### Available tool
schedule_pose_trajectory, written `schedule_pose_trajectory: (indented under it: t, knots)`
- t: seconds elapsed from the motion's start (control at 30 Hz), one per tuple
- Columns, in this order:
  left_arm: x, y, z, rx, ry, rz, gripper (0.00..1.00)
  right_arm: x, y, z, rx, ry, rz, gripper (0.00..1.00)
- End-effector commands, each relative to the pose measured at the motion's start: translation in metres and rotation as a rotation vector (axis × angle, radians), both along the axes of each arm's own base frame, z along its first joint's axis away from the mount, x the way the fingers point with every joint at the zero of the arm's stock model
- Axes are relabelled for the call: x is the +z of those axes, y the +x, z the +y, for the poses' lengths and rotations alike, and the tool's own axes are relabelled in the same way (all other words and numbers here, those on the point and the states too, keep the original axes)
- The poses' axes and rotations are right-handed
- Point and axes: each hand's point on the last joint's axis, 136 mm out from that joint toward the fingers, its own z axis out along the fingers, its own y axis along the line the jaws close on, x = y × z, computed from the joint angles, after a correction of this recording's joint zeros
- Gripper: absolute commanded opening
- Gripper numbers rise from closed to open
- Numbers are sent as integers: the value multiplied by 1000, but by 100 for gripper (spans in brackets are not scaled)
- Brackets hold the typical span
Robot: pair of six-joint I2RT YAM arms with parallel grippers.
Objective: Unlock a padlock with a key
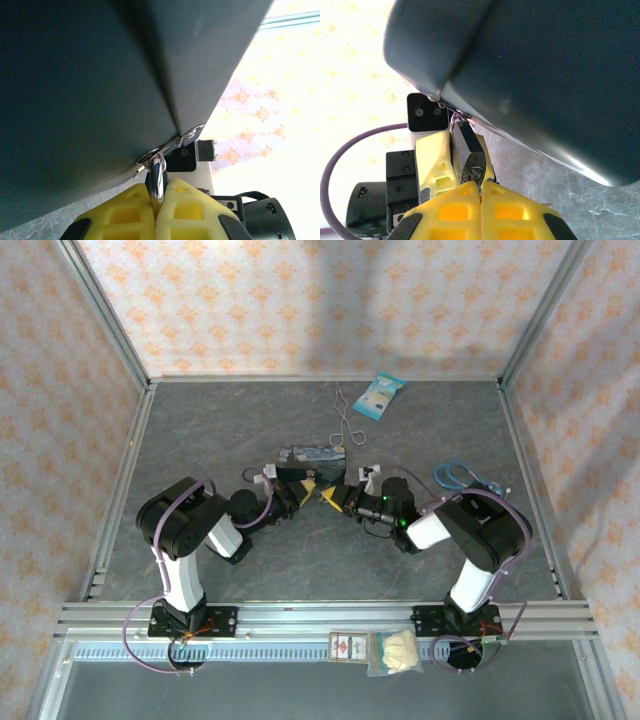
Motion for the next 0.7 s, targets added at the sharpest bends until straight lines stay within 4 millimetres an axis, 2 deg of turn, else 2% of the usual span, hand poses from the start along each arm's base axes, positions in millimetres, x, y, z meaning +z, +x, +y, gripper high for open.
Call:
schedule_pose_trajectory:
  t: [0.0, 0.17, 0.33, 0.37, 0.57, 0.67]
  knots:
    - [76, -17, -7, -64, -118, -314, 0, 28, -1, 6, 17, 119, -6, 0]
    - [82, -31, -9, -107, -42, -438, 0, 44, -4, 12, 50, 340, 265, 0]
    - [82, -39, -6, -106, 14, -509, 0, 66, -5, 3, 51, 620, 493, 0]
    - [82, -40, -6, -108, 20, -520, 0, 65, -5, 5, 57, 645, 555, 0]
    - [80, -42, -5, -106, 53, -556, 0, 94, 0, 15, 126, 719, 594, 0]
    - [79, -42, -4, -97, 71, -573, 0, 91, 3, 18, 130, 726, 632, 0]
